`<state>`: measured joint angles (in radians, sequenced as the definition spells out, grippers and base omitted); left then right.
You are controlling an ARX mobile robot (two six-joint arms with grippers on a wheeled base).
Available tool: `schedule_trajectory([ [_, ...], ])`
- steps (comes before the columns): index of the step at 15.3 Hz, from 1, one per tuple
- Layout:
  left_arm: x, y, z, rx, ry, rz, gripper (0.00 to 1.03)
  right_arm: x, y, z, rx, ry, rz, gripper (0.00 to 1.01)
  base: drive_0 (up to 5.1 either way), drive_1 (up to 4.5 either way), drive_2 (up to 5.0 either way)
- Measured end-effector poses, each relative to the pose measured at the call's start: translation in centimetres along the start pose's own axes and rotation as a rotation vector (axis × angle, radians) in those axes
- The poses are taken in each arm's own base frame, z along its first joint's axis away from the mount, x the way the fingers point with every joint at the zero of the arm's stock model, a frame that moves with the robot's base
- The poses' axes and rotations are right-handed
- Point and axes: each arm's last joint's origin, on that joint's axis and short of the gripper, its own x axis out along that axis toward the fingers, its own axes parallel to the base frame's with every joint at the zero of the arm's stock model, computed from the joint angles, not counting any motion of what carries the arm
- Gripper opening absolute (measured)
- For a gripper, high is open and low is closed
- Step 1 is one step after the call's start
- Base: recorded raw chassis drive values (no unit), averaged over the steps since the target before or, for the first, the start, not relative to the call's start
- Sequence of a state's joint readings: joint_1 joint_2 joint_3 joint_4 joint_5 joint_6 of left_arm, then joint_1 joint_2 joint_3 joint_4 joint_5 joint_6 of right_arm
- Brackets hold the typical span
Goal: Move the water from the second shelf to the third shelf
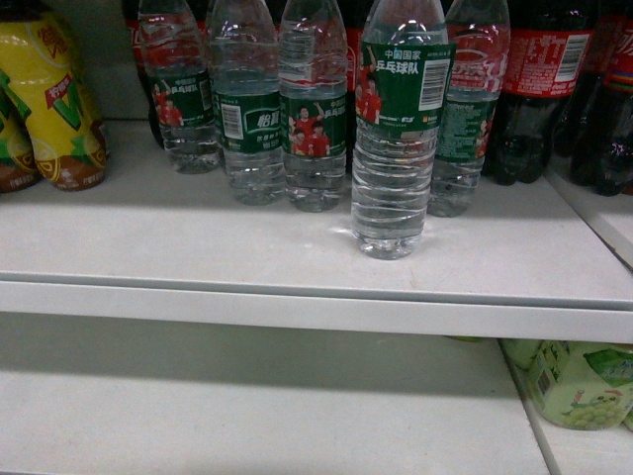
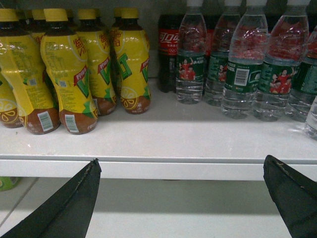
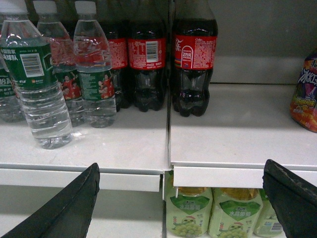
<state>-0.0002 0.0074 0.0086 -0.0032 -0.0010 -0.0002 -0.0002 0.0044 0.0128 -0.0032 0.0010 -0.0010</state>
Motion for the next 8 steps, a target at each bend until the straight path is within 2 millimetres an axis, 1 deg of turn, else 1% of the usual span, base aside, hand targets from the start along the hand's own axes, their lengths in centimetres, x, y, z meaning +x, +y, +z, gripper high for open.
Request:
schedule_trajectory([
  [8, 0.0, 0.0, 0.0, 0.0, 0.0, 0.0, 0.98, 0.0, 0.0, 0.0, 0.0, 0.0, 0.0, 0.98, 0.0, 0.0, 0.0],
])
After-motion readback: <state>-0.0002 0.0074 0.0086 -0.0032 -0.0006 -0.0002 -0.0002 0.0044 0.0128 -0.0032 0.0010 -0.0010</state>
